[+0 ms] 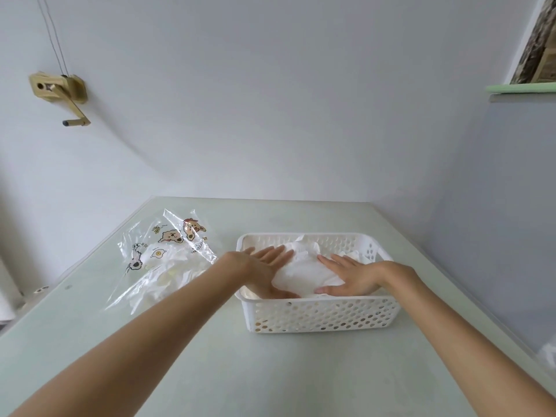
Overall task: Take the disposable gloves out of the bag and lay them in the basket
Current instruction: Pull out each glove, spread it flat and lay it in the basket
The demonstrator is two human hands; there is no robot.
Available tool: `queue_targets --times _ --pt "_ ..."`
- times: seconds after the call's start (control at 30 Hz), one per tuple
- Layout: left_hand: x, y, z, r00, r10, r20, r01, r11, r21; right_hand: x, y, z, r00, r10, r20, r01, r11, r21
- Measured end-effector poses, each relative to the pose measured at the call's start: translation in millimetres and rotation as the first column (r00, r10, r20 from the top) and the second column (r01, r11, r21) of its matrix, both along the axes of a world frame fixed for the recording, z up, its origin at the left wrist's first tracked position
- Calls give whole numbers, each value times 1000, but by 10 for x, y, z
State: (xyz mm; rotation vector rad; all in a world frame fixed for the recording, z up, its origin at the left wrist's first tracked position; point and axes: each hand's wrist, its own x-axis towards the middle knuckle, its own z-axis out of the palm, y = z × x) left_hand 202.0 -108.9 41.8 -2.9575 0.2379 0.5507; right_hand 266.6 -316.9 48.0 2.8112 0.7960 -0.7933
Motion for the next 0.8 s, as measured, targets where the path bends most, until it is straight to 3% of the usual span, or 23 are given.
queue_targets --times 0.07,0.13,0.23,0.3,0.4,0.43,0.5,0.63,0.7,0.8 --pt "-27 4 31 1000 -1 16 2 999 -51 -29 9 -5 1000 -9 -6 9 999 34" --pt "-127 84 137 994 14 110 13 971 -239 -96 -33 80 997 -64 32 57 983 177" --pt "-456 514 291 895 214 391 56 816 -575 -255 -36 311 966 -166 199 60 890 451" --pt "-704 912 250 785 373 495 -8 805 -593 -438 85 433 928 -193 320 -13 839 544" --pt "-920 1359 85 763 509 399 -290 821 -492 -799 542 486 899 -188 395 -152 713 685" --pt "-932 1440 42 778 521 352 -344 821 -455 -898 749 464 877 -178 446 -210 693 690" --pt "-927 1532 -39 803 528 278 -387 815 -431 -1024 1172 351 807 -115 579 -319 740 591" --pt "-854 1598 -224 831 524 187 -402 799 -448 -1013 1782 51 806 19 591 -215 941 262" --pt "-841 1613 -316 822 524 221 -388 801 -457 -982 1921 -26 784 -2 621 -205 943 263" --pt "-842 1613 -340 771 549 323 -345 787 -513 -998 1898 -3 818 -81 570 -232 860 455"
